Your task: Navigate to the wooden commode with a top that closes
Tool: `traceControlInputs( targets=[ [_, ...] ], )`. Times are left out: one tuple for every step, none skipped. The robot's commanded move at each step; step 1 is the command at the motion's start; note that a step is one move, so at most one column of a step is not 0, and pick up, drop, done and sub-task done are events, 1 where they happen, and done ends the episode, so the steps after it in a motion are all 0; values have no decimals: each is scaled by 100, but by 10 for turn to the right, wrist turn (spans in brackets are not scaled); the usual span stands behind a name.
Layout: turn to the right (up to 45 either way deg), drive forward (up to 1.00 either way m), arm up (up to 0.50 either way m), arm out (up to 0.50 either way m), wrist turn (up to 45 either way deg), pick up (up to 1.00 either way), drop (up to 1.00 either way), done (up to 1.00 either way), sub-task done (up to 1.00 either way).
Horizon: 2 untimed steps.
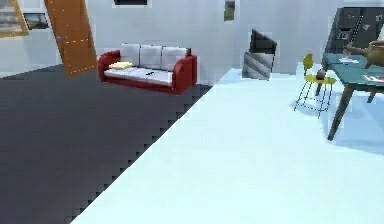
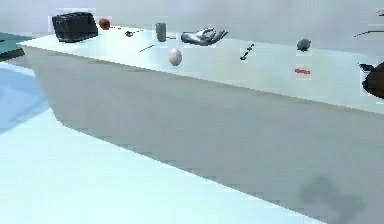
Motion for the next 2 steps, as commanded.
traceControlInputs(
  targets=[
    [-390, 0, 0, 0, 0, 0, 0, 0, 0],
    [0, 100, 0, 0, 0, 0, 0, 0, 0]
  ],
)
